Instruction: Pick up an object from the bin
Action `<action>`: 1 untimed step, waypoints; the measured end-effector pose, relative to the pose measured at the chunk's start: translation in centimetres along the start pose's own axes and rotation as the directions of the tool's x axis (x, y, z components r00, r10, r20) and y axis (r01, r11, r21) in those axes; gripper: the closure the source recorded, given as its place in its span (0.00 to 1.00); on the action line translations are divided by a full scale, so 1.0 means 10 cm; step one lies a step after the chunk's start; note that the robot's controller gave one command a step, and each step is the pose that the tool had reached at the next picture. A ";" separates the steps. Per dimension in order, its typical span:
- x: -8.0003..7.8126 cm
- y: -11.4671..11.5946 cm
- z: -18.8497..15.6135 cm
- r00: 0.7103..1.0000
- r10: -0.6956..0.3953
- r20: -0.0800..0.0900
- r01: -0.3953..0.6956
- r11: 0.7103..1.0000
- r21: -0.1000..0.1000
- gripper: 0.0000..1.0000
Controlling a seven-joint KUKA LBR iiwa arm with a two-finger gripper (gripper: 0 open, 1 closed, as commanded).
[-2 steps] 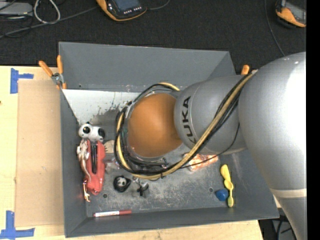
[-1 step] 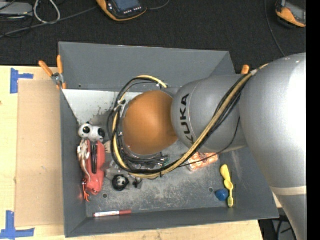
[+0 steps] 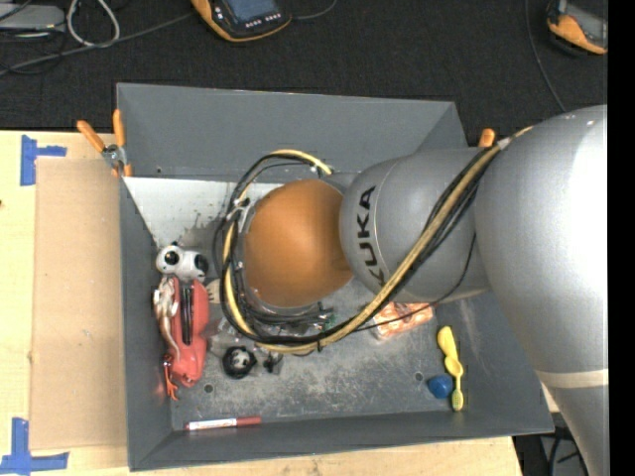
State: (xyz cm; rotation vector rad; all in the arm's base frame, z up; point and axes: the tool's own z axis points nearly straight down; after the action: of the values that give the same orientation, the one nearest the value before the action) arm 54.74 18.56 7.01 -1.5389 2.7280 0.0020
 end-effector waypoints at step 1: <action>0.00 0.01 -0.24 1.000 0.002 -0.002 -0.002 1.000 -0.003 1.00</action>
Offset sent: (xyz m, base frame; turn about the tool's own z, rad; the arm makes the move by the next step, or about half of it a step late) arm -0.0018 0.0001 0.0217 0.0014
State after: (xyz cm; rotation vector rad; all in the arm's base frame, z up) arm 54.59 18.61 9.43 -1.5377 2.7317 0.0044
